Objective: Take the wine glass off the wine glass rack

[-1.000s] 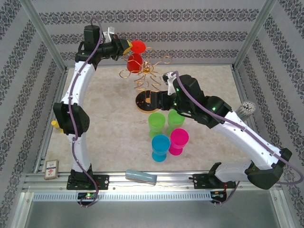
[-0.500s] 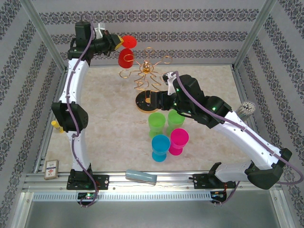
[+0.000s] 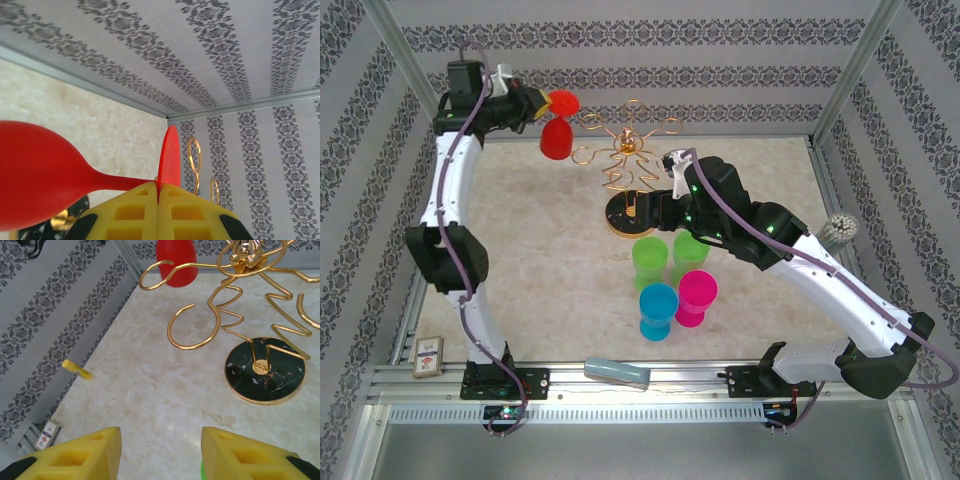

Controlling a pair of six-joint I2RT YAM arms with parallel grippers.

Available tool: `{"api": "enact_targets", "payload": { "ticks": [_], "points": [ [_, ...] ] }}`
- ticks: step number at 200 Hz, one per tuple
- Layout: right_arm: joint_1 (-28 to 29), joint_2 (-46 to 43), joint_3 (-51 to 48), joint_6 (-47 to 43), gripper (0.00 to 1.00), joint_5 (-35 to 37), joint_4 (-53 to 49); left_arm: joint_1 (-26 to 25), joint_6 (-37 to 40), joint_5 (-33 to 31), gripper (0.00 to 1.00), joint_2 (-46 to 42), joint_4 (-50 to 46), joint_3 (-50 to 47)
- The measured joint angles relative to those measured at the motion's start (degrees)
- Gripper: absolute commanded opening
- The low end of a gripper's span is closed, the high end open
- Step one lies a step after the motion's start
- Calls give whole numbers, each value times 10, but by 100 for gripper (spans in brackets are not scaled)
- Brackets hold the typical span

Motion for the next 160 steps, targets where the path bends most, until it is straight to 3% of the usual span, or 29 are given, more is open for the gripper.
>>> {"api": "enact_targets", "payload": {
  "ticks": [55,160],
  "points": [
    [0,-8,-8,8,46,-10,7,59,15,13,0,-169,46,-220],
    [0,-48,-56,12,46,-36,14,58,216,-63,0,-422,-131,-455]
  ]
}}
